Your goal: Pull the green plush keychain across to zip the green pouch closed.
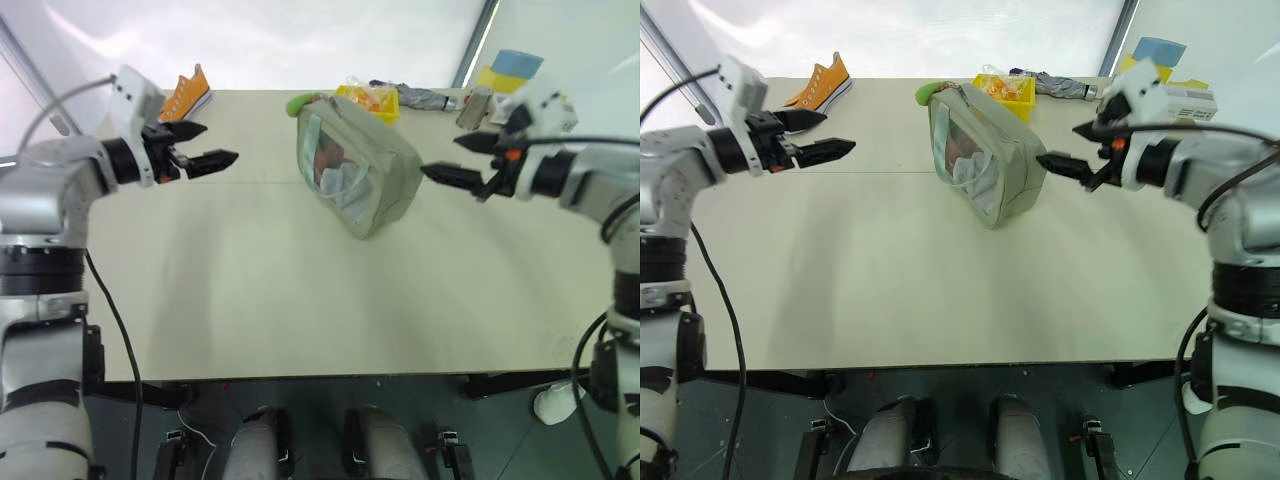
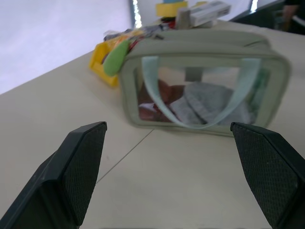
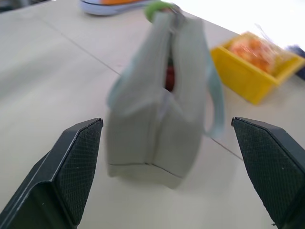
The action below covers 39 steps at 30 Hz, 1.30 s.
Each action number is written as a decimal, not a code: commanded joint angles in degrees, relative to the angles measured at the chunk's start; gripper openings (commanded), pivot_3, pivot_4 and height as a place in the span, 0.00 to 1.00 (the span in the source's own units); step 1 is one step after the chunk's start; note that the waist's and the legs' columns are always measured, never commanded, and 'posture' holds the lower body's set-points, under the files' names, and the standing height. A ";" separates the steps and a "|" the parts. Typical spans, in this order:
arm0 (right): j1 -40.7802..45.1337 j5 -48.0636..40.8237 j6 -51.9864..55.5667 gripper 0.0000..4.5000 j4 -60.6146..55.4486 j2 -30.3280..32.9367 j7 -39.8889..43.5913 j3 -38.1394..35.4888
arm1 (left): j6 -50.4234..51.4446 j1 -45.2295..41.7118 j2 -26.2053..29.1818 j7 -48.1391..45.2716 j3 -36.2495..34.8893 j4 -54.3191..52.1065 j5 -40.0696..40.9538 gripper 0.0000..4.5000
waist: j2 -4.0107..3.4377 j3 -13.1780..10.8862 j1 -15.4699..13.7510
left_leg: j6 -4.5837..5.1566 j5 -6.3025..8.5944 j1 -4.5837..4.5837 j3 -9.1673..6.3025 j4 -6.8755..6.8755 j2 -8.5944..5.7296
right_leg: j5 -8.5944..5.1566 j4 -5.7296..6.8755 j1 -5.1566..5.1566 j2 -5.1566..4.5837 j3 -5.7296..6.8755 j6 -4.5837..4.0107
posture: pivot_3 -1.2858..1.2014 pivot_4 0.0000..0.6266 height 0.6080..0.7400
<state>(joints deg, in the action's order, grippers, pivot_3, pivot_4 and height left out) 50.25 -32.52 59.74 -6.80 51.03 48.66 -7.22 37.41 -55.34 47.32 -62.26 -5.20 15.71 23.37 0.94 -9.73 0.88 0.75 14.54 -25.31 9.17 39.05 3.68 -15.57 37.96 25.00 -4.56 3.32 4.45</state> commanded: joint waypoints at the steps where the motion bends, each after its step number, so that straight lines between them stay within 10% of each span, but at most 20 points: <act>1: 1.37 -2.02 1.74 1.00 -1.82 0.53 0.01 -1.24 | -1.65 0.21 1.91 -3.10 1.07 -0.81 -0.67 0.99 | 0.00 0.00 -0.05 | 0.01 0.00 0.00 0.01 0.04 0.00 | 0.00 0.01 -0.01 -0.01 -0.01 0.00 | 0.52 0.24 1.00; 35: 14.65 23.03 -17.79 1.00 21.09 -19.24 -9.02 22.60 | 6.53 6.65 1.04 3.04 -1.68 -24.23 6.41 0.99 | 0.04 -0.03 0.14 | -0.01 -0.02 -0.17 0.08 0.09 0.00 | 0.01 0.16 0.23 0.00 -0.07 0.01 | 0.52 0.24 1.00; 39: 15.04 24.70 -19.81 0.71 23.09 -19.78 -7.09 22.59 | 7.18 7.53 1.20 4.19 -2.20 -25.35 7.14 1.00 | 0.04 -0.03 0.14 | -0.01 -0.02 -0.15 0.08 0.09 0.01 | 0.01 0.16 0.22 -0.01 -0.07 0.01 | 0.52 0.24 1.00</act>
<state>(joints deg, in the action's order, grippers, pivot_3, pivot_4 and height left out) 63.20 -8.67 41.63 16.67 31.44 40.64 16.09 44.59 -47.59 47.40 -58.70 -5.46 -7.64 29.53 0.98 -9.76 1.02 0.74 14.52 -25.45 9.25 39.15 3.68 -15.57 38.12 25.21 -4.56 3.25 4.47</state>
